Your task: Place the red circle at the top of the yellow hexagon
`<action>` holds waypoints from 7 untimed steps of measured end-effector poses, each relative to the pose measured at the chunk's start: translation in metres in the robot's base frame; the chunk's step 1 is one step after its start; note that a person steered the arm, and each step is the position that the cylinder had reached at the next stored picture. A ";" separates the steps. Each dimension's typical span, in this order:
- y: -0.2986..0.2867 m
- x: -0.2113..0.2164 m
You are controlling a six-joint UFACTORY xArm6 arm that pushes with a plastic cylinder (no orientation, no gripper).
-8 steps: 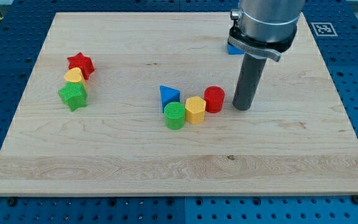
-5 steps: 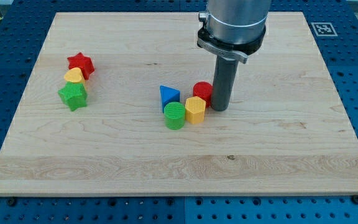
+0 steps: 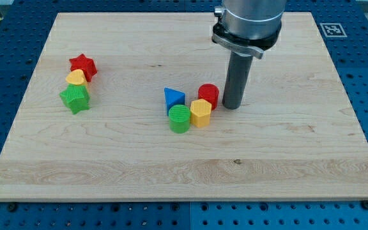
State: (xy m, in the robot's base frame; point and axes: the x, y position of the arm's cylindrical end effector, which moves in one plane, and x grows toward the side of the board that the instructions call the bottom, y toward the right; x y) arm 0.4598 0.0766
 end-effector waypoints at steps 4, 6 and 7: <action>0.001 -0.012; -0.020 -0.025; -0.018 -0.025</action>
